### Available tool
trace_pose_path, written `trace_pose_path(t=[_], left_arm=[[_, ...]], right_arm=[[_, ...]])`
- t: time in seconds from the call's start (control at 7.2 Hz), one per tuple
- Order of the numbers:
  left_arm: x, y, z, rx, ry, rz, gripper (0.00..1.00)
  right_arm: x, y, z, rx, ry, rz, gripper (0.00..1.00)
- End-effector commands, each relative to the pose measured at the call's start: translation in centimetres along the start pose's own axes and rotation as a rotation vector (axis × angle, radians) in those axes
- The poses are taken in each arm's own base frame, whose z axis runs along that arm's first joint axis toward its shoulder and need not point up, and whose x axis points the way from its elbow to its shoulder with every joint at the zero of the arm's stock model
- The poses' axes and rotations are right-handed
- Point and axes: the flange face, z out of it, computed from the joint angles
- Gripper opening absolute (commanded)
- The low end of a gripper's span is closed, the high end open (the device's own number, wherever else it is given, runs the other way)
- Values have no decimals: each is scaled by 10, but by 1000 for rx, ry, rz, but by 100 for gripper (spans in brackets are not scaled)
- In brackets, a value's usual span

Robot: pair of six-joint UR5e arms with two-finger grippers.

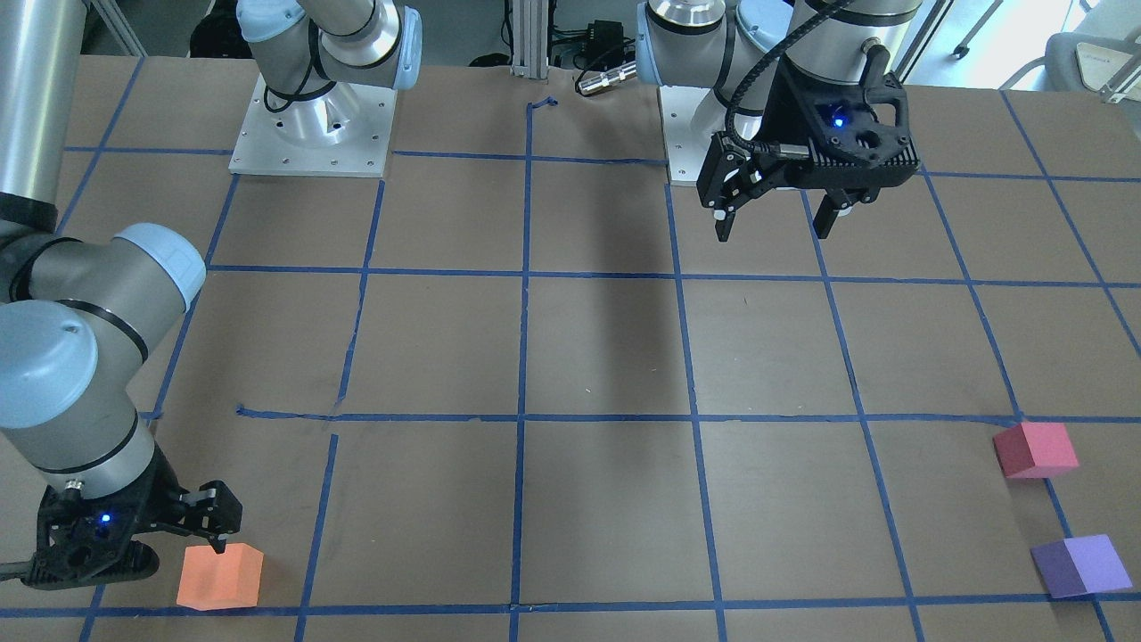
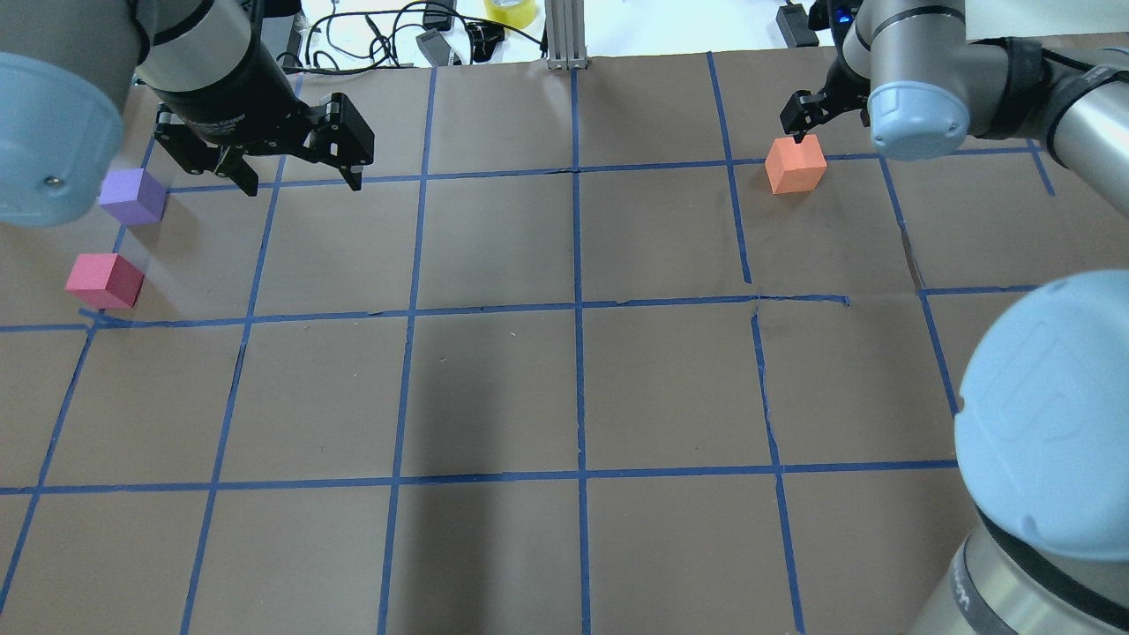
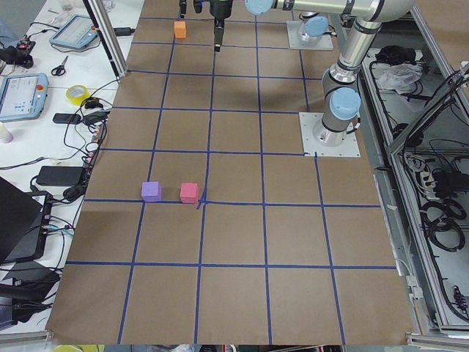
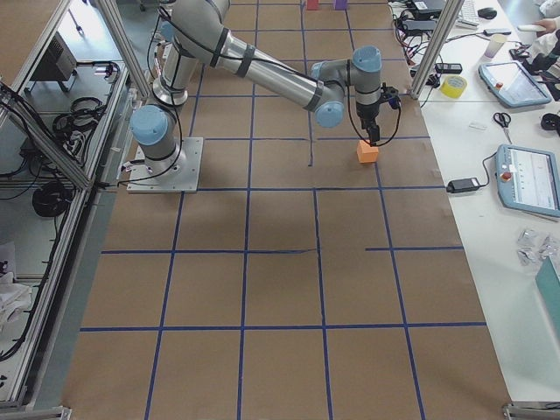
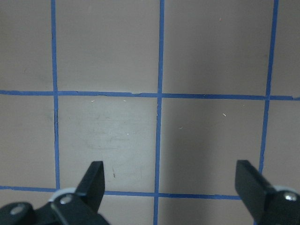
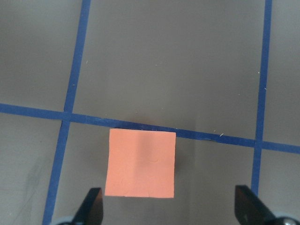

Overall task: Arrange blocks in a line
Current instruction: 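Lower the right gripper onto the orange cube and close on it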

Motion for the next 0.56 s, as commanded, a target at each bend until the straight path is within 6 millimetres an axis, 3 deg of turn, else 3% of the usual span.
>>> trace_pose_path(t=[0.0,0.42], left_arm=[[0,0,0,0,0,0,100],[0,0,0,0,0,0,100]], right_arm=[[0,-4,38,11,-1,6,100],[-6,-12,53,22,-75,12,100]])
